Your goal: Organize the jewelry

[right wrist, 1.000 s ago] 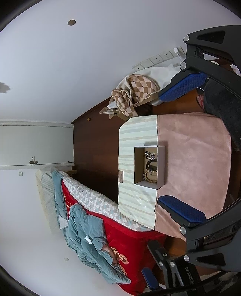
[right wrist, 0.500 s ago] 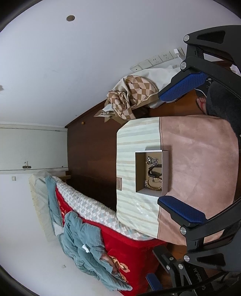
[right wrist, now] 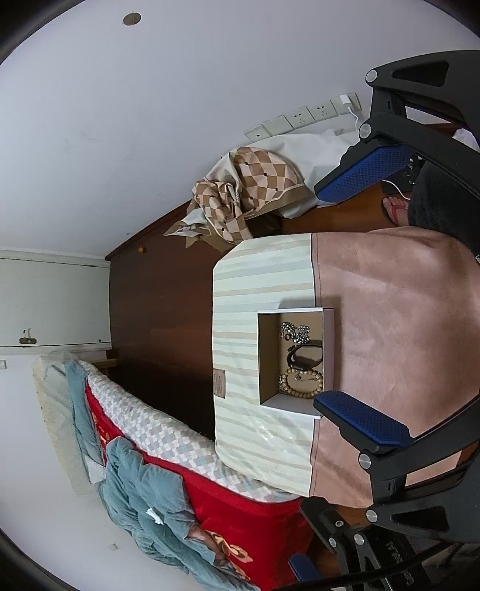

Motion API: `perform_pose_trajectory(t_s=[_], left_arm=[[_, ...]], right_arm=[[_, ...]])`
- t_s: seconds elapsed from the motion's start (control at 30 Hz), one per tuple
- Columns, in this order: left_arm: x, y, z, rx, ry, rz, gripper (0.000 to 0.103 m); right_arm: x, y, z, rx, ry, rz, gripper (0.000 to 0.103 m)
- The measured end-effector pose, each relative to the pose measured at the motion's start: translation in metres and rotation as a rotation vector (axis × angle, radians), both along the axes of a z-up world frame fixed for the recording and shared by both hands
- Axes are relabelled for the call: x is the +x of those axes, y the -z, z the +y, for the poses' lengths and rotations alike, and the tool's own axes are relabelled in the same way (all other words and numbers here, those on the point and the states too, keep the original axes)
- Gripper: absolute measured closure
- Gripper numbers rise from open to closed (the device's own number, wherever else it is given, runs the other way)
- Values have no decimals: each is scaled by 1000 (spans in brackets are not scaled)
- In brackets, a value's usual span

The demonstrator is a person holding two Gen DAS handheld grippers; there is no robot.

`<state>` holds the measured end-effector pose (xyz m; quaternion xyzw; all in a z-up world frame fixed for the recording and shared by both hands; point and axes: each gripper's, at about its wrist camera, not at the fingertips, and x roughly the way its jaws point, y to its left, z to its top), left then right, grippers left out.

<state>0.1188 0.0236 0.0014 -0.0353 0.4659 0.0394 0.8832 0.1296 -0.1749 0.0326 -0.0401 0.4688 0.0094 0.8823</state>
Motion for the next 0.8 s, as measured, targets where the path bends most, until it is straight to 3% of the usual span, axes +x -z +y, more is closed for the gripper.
perform_pose_trajectory(t_s=[0.8], left_arm=[[5, 9, 6, 1, -23, 9, 3]], right_arm=[[9, 11, 4, -15, 3, 11, 0]])
